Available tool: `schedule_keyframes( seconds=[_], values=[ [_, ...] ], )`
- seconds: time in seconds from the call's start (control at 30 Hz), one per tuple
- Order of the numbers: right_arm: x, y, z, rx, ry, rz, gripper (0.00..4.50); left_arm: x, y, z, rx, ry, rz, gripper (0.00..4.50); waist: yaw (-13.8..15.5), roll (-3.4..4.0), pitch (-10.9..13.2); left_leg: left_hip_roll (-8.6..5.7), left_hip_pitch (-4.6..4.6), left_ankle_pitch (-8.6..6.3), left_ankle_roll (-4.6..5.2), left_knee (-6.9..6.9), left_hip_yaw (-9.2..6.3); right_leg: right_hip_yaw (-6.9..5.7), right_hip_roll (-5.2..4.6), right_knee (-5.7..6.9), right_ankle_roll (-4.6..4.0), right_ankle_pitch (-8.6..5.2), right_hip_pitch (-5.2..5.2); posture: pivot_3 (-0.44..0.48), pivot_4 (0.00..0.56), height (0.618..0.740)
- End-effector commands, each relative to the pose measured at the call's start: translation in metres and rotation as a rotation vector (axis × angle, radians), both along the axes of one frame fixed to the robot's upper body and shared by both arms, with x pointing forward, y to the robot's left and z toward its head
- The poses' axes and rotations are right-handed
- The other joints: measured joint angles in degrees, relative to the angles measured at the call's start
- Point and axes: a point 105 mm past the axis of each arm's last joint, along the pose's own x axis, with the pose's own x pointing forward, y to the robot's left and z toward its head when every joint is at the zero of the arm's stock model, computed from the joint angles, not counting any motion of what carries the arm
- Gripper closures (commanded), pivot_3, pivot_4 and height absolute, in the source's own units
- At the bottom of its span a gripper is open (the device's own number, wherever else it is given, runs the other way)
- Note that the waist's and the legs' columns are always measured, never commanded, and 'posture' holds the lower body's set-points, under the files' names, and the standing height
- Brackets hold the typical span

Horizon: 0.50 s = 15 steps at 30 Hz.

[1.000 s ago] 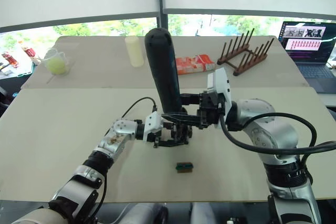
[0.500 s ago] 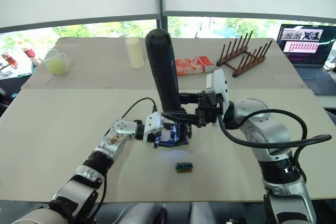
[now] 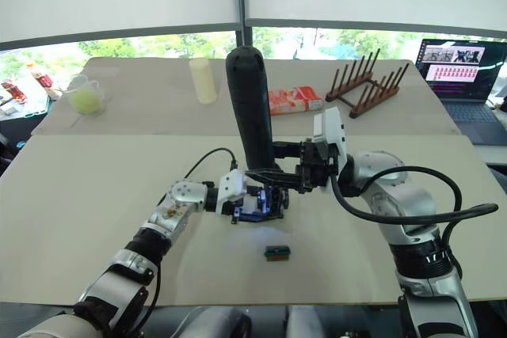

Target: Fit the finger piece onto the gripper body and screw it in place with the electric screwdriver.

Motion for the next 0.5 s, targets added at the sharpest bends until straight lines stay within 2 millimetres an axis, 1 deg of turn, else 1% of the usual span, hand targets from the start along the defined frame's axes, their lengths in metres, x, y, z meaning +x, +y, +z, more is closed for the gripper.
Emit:
schedule_keyframes(
  seconds=[0.03, 0.07, 0.1, 0.17, 0.23, 0.33, 0.5],
  values=[
    [0.005, -0.006, 0.015, 0.018, -0.019, -0.078, 2.60, 0.006, 0.007, 0.003, 0.016, -0.019, 0.031, 2.24, -0.04, 0.00, 0.00, 0.00, -0.01, 0.00, 0.00, -0.01, 0.00, 0.02, 0.00, 0.00, 0.00, 0.00, -0.02, 0.000, 0.150, 0.740],
    [0.000, -0.005, 0.033, 0.061, -0.047, -0.065, 2.60, 0.005, 0.008, 0.002, 0.019, -0.015, 0.029, 2.24, -0.04, 0.01, 0.02, 0.00, -0.03, 0.00, 0.00, 0.00, 0.00, 0.02, 0.01, 0.01, 0.00, 0.00, -0.04, 0.000, 0.150, 0.740],
    [-0.004, -0.004, 0.043, 0.086, -0.062, -0.055, 2.60, 0.005, 0.008, 0.001, 0.021, -0.013, 0.028, 2.24, -0.03, 0.01, 0.03, 0.00, -0.08, 0.00, 0.00, 0.00, 0.00, 0.02, 0.00, 0.01, 0.00, 0.00, -0.10, 0.000, 0.150, 0.740],
    [-0.014, -0.001, 0.060, 0.122, -0.082, -0.021, 2.60, 0.004, 0.008, -0.001, 0.025, -0.007, 0.024, 2.24, -0.03, 0.02, 0.06, 0.00, -0.14, 0.00, -0.01, -0.03, 0.00, 0.03, -0.02, 0.01, -0.02, 0.01, -0.18, 0.000, 0.150, 0.740],
    [-0.027, 0.004, 0.071, 0.149, -0.096, 0.018, 2.60, 0.003, 0.008, -0.003, 0.026, -0.002, 0.020, 2.24, -0.02, 0.03, 0.08, 0.00, -0.18, 0.00, 0.00, -0.07, 0.00, 0.02, -0.03, -0.01, -0.02, 0.01, -0.22, 0.000, 0.150, 0.740],
    [-0.038, 0.011, 0.076, 0.169, -0.102, 0.045, 2.60, 0.003, 0.008, -0.003, 0.024, 0.002, 0.019, 2.24, -0.04, 0.03, 0.08, 0.00, -0.17, 0.00, -0.01, -0.13, -0.06, -0.02, -0.03, -0.05, -0.02, 0.01, -0.22, 0.000, 0.150, 0.740],
    [-0.042, 0.015, 0.077, 0.174, -0.103, 0.047, 2.60, 0.003, 0.008, -0.004, 0.030, 0.011, 0.019, 2.24, -0.05, 0.03, 0.08, 0.00, -0.16, 0.00, 0.00, -0.10, -0.06, -0.01, -0.03, -0.06, -0.02, 0.01, -0.15, 0.000, 0.150, 0.740]
  ],
)
